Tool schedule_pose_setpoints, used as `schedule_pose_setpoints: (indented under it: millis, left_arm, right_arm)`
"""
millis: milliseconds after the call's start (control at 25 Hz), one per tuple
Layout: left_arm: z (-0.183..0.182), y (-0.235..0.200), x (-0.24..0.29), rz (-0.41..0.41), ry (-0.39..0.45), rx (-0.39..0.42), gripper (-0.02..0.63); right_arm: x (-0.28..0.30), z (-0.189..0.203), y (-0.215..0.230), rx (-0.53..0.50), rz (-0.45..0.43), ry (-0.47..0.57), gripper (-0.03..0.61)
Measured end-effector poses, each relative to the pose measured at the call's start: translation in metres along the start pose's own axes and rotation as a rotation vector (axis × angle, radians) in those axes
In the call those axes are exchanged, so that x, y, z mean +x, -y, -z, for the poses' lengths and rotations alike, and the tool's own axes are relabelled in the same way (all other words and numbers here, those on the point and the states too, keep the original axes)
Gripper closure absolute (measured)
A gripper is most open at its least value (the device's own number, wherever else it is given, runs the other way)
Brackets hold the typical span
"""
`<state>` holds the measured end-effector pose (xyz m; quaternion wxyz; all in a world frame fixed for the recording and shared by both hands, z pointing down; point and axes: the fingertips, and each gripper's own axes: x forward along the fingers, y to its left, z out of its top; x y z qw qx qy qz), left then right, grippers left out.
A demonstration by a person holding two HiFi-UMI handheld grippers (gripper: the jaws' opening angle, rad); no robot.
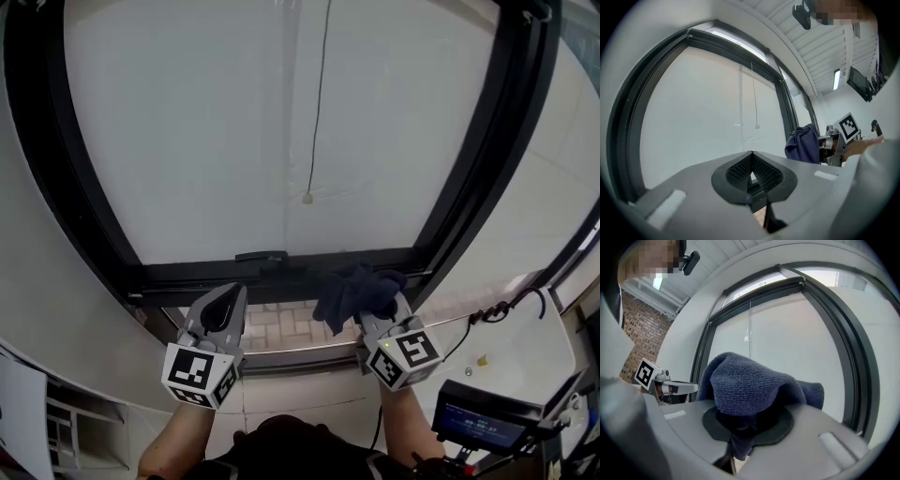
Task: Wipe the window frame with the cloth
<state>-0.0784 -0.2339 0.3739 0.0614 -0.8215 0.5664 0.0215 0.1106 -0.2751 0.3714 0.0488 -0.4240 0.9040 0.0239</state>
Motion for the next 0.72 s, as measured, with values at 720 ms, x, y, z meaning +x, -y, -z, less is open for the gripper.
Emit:
schedule_pose_setpoints:
  millis: [720]
  left_arm:
    - [0.036,0.016,-0.041,0.047,-0.039,-0.032,0.62]
  right_arm:
    - [-0.019,0.017,-0.02,0.015,-0.053,-0.029,0.534]
